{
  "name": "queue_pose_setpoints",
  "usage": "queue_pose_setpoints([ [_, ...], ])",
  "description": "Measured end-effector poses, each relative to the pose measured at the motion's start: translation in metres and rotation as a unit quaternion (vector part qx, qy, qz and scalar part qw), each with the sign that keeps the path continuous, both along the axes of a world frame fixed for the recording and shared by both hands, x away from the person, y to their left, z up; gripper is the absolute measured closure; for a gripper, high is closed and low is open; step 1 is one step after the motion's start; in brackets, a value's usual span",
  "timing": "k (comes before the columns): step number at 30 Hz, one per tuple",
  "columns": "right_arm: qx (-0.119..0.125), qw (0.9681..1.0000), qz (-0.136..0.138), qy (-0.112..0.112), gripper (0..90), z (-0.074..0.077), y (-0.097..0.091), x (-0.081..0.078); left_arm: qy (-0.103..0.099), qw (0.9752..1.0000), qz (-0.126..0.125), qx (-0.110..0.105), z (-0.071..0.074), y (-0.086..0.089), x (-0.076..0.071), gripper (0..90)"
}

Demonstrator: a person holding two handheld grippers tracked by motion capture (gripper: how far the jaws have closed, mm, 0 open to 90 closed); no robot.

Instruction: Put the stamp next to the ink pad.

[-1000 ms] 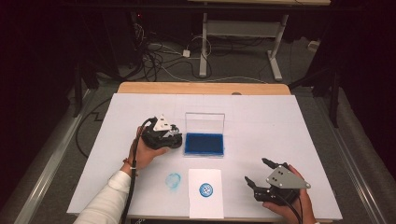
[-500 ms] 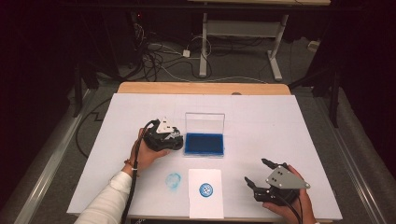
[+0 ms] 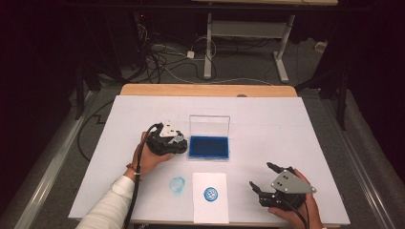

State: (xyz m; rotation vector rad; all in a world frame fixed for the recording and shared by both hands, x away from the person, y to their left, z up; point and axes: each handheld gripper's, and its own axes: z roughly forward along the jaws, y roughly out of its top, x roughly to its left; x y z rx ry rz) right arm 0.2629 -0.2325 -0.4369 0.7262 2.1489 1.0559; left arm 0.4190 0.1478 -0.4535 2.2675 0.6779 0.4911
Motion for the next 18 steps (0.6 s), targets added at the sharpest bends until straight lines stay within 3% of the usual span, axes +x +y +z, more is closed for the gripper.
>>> queue_pose_setpoints([
  [12, 0.000, 1.0000, 0.000, 0.000, 21.3, 0.0001, 0.0001, -0.0002, -0.010, 0.9999, 0.006, -0.006, 0.0050, 0.0017, -0.0026, 47.9],
  [18, -0.002, 1.0000, 0.000, 0.000, 21.5, -0.0004, 0.0008, -0.0001, -0.018, 0.9998, 0.008, -0.006, 0.0083, 0.0018, -0.0042, 40.6],
])
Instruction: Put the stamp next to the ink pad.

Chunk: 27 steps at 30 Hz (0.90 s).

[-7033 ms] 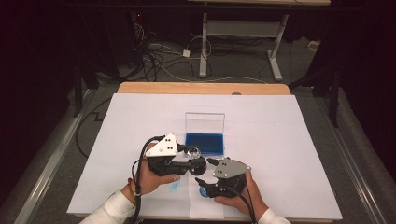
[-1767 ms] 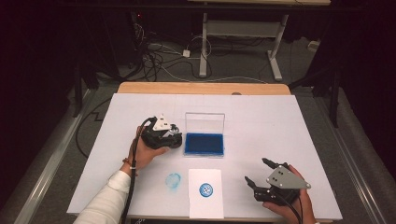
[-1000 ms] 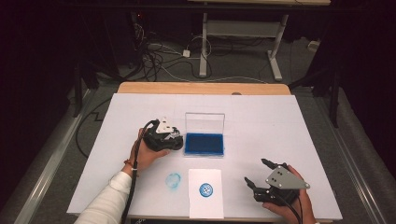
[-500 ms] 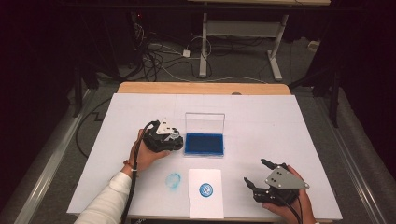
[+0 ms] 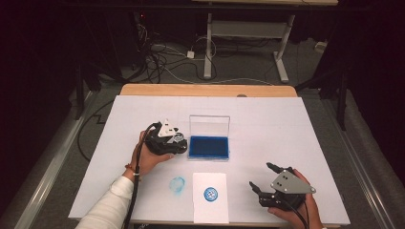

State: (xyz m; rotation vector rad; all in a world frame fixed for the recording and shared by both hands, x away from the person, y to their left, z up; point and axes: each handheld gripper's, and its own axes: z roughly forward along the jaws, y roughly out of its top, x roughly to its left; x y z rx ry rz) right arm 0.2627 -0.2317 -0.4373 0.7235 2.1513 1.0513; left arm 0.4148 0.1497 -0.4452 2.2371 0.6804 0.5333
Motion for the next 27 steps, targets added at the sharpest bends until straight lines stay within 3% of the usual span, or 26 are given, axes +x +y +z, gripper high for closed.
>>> queue_pose_setpoints([
  [5, -0.004, 1.0000, 0.001, 0.001, 21.5, -0.001, 0.001, 0.000, -0.012, 0.9999, 0.006, 0.003, 0.002, -0.002, -0.002, 32.7],
  [8, -0.005, 1.0000, 0.001, 0.001, 21.6, -0.001, 0.001, -0.001, -0.021, 0.9996, 0.003, -0.020, 0.005, 0.000, -0.004, 28.0],
  [15, -0.004, 1.0000, 0.002, -0.002, 21.7, 0.000, 0.001, -0.001, -0.036, 0.9986, 0.006, -0.038, 0.009, 0.002, -0.007, 20.4],
  [27, -0.006, 1.0000, 0.000, -0.005, 21.8, 0.001, 0.001, -0.001, -0.050, 0.9982, -0.006, -0.033, 0.014, -0.004, -0.012, 15.7],
])
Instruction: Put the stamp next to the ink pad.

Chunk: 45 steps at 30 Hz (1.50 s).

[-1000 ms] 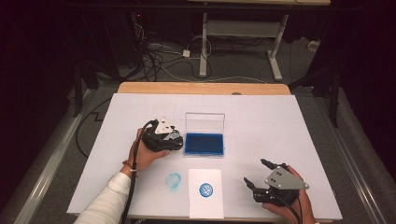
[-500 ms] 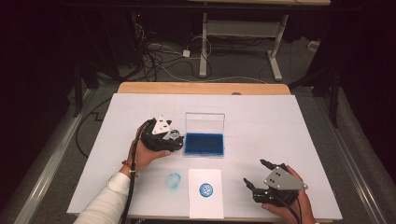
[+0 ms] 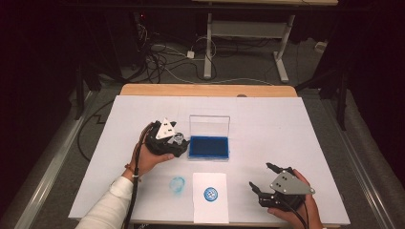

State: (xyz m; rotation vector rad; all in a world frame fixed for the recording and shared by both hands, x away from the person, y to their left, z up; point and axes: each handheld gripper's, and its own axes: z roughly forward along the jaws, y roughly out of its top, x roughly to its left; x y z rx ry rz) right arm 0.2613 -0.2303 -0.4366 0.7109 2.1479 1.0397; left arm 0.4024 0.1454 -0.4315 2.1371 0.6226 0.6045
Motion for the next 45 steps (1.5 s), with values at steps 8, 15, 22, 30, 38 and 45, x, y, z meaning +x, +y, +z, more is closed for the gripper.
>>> queue_pose_setpoints([
  [8, 0.001, 1.0000, 0.000, -0.002, 21.7, 0.001, 0.000, 0.000, -0.009, 0.9999, -0.003, 0.004, 0.004, -0.004, -0.006, 15.7],
  [15, 0.004, 1.0000, 0.001, -0.003, 21.7, 0.001, 0.000, -0.001, -0.022, 0.9997, -0.009, 0.004, 0.009, -0.006, -0.013, 15.7],
  [22, 0.005, 1.0000, 0.000, -0.005, 21.7, 0.001, 0.000, -0.001, -0.030, 0.9993, -0.020, 0.005, 0.014, -0.005, -0.021, 15.7],
  [30, 0.006, 1.0000, 0.003, -0.007, 21.5, 0.002, 0.000, -0.002, -0.047, 0.9985, -0.028, 0.007, 0.021, -0.005, -0.032, 15.7],
  [38, 0.013, 0.9999, 0.004, -0.008, 21.2, 0.003, -0.001, -0.002, -0.063, 0.9973, -0.036, 0.008, 0.027, -0.004, -0.045, 15.7],
  [45, 0.014, 0.9998, -0.001, -0.012, 21.2, 0.004, -0.002, -0.002, -0.085, 0.9953, -0.045, 0.008, 0.032, -0.006, -0.059, 15.7],
])
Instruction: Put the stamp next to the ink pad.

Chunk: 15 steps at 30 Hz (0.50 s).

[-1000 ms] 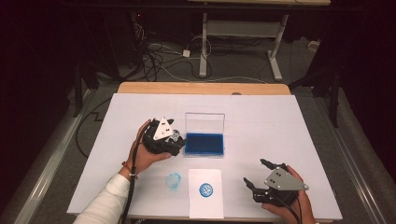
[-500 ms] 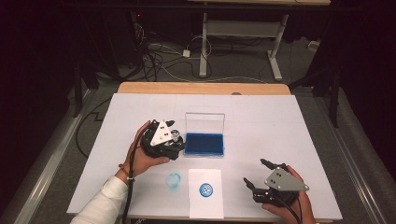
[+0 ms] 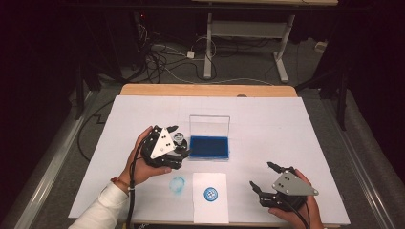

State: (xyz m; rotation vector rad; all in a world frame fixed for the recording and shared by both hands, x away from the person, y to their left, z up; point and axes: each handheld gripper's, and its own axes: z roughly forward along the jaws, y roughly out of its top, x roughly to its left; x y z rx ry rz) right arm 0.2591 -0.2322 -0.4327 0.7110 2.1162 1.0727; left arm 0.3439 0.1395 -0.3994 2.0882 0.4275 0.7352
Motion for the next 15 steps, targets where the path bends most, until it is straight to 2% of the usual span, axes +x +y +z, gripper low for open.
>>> queue_pose_setpoints([
  [7, -0.001, 1.0000, 0.002, -0.001, 21.3, 0.000, 0.000, 0.000, -0.011, 0.9998, -0.014, -0.001, 0.002, -0.004, -0.009, 15.7],
  [15, 0.000, 1.0000, -0.002, -0.002, 21.3, 0.000, 0.000, 0.000, -0.016, 0.9996, -0.024, -0.007, 0.003, 0.000, -0.018, 15.7],
])
